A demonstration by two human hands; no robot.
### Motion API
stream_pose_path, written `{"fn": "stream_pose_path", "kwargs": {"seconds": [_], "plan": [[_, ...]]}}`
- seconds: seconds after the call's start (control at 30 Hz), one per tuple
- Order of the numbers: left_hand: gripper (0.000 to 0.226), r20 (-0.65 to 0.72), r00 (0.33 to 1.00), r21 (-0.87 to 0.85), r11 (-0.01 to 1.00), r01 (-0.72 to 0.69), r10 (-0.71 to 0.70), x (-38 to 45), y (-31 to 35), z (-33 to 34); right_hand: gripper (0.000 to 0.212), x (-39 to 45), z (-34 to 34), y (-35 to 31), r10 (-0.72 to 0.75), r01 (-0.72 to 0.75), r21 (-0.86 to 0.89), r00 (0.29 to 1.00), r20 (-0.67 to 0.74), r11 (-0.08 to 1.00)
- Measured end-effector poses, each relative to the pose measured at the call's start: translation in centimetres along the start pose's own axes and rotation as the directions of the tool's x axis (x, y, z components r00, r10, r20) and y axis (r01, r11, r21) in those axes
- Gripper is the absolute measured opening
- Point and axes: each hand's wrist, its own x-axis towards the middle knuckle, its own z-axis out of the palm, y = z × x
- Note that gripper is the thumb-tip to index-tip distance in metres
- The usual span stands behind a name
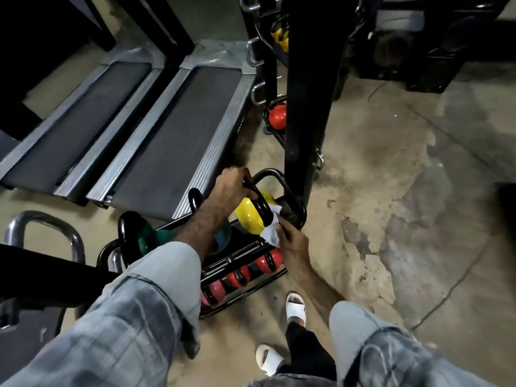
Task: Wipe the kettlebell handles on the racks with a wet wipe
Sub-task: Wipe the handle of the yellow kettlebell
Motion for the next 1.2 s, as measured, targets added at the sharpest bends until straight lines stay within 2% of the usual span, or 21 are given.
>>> {"fn": "stream_pose_path", "kwargs": {"seconds": [0.1,0.2,0.3,0.43,0.57,0.67,0.73,0.87,0.97,1.1,1.2], "plan": [[0.036,0.006,1.000,0.006,1.000,0.027,-0.027,0.0,0.1,-0.2,0.029,1.3,0.4,-1.2,0.030,-0.032,0.055,0.999,0.036,0.998],[0.035,0.008,0.999,-0.005,0.999,0.050,-0.050,0.0,0.2,-0.3,0.028,4.3,1.5,-3.9,0.079,-0.080,0.010,0.993,0.086,0.997],[0.035,0.006,0.998,-0.006,0.998,0.060,-0.060,0.0,0.2,-0.4,0.028,4.4,1.8,-3.6,0.111,-0.111,0.005,0.990,0.091,0.994],[0.035,0.009,0.998,-0.013,0.998,0.057,-0.056,0.0,0.0,-0.3,0.030,0.5,0.5,-1.0,0.026,-0.026,0.097,1.000,0.002,0.995],[0.034,-0.002,0.999,-0.023,0.998,0.051,-0.051,0.0,-0.3,0.0,0.034,-1.1,1.5,-1.1,-0.071,0.084,0.138,0.992,-0.100,0.987],[0.031,-0.010,0.998,-0.027,0.998,0.058,-0.058,0.0,-0.3,0.1,0.031,0.3,2.4,-2.8,-0.319,0.322,0.011,0.942,-0.101,0.947],[0.022,-0.037,0.999,-0.020,0.999,0.038,-0.039,0.1,-0.5,0.1,0.030,1.8,2.5,-3.2,-0.533,0.528,-0.139,0.846,0.001,0.838],[0.018,-0.004,1.000,-0.022,1.000,0.001,-0.001,0.6,-1.0,-0.3,0.039,3.0,0.6,0.1,-0.722,0.760,-0.369,0.638,0.268,0.534],[0.023,-0.016,1.000,-0.037,0.999,0.002,-0.003,0.9,-1.2,-0.2,0.049,3.5,-2.3,1.9,-0.731,0.828,-0.415,0.541,0.415,0.377],[0.023,-0.048,0.999,-0.054,0.999,-0.010,0.008,0.9,-1.7,0.0,0.024,6.1,-3.2,-1.6,-0.673,0.926,-0.376,0.303,0.675,0.039],[0.017,-0.050,0.998,-0.057,0.998,-0.030,0.027,1.1,-1.9,0.0,0.015,7.3,-1.8,-4.1,-0.561,0.918,-0.366,0.223,0.797,-0.155]]}}
